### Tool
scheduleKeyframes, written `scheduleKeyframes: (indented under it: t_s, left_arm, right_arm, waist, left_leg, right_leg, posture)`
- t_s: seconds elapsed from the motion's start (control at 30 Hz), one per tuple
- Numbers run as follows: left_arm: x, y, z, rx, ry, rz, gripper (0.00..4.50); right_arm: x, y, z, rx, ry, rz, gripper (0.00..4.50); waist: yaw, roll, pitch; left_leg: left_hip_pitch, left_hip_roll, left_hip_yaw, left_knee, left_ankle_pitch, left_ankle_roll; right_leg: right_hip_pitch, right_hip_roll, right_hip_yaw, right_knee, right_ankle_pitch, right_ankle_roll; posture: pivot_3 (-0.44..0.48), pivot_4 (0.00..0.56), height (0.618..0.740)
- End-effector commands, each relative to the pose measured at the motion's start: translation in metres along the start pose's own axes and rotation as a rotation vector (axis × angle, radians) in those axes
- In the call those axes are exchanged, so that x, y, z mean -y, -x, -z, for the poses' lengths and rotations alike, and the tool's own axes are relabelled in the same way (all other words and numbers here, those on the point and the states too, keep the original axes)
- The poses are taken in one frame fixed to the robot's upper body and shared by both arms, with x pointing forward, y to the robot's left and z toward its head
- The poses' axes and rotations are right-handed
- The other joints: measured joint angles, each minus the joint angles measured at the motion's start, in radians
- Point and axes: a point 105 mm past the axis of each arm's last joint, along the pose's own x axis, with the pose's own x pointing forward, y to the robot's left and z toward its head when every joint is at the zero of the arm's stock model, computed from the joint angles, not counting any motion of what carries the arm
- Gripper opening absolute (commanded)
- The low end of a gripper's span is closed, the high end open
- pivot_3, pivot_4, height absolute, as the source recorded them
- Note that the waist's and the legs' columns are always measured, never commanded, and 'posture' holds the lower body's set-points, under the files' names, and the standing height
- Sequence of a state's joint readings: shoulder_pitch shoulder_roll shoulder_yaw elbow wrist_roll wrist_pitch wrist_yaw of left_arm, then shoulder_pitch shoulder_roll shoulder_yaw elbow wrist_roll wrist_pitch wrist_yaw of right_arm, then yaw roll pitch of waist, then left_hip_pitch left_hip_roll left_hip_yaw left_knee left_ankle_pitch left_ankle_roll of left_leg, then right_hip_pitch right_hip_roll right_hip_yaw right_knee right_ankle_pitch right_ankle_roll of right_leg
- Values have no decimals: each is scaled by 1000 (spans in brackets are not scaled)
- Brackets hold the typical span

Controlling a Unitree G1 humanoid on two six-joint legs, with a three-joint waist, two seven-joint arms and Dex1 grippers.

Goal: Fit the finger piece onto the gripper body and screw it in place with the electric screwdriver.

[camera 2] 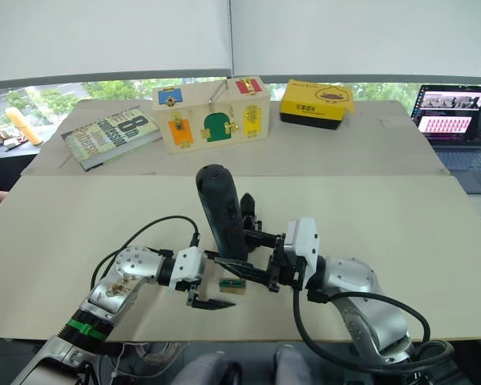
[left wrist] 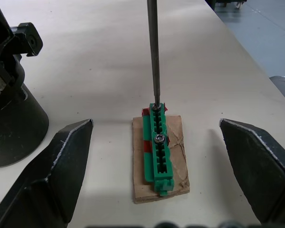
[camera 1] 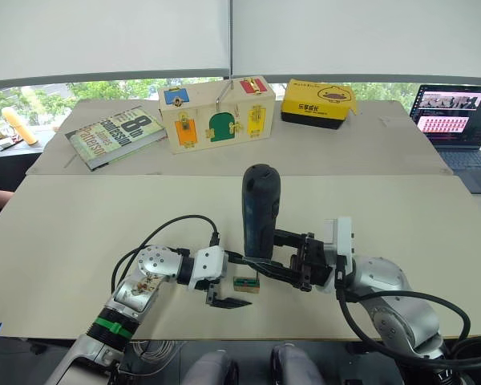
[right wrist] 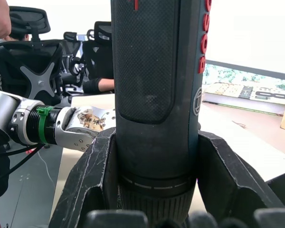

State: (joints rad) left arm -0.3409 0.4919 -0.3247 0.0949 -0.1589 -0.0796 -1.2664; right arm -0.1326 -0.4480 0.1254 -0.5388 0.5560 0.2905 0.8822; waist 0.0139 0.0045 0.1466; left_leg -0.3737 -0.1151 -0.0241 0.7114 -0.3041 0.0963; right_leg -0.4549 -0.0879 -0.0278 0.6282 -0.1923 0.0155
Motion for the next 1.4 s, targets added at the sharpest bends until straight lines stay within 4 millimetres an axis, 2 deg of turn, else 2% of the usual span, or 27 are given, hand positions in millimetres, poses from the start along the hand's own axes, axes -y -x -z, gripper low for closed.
scheduleKeyframes:
  t_s: [0.03,0.63,1.0,1.27,1.4]
  left_arm:
    - [-3,1,-9,21,-29,-6,4500]
    - [-6,1,-9,20,-26,-15,4500]
    - [-11,3,-8,18,-26,-33,4500]
    - [-10,6,-6,17,-16,-43,4500]
    - [-9,7,-6,26,2,-40,4500]
  right_arm:
    - [-4,-1,-15,49,41,-18,1892]
    - [-6,-3,-12,53,20,-26,1892]
    - [-1,-3,-8,28,31,-21,1892]
    - [-6,-4,-14,48,25,-32,1892]
    - [-8,-4,-25,77,22,-41,1892]
  waist:
    - [0,0,0]
    - [0,0,0]
    - [0,0,0]
    - [0,0,0]
    - [0,0,0]
  left_leg:
    - [0,0,0,0,0,0]
    - [0,0,0,0,0,0]
    - [0,0,0,0,0,0]
    - [0,0,0,0,0,0]
    - [0,0,0,0,0,0]
  right_leg:
    - [0,0,0,0,0,0]
    - [0,0,0,0,0,0]
    - [0,0,0,0,0,0]
    - [0,0,0,0,0,0]
    - [0,0,0,0,0,0]
  posture:
    - [0,150,740]
    - [0,150,740]
    - [0,150,740]
    - [0,150,740]
    - [0,150,740]
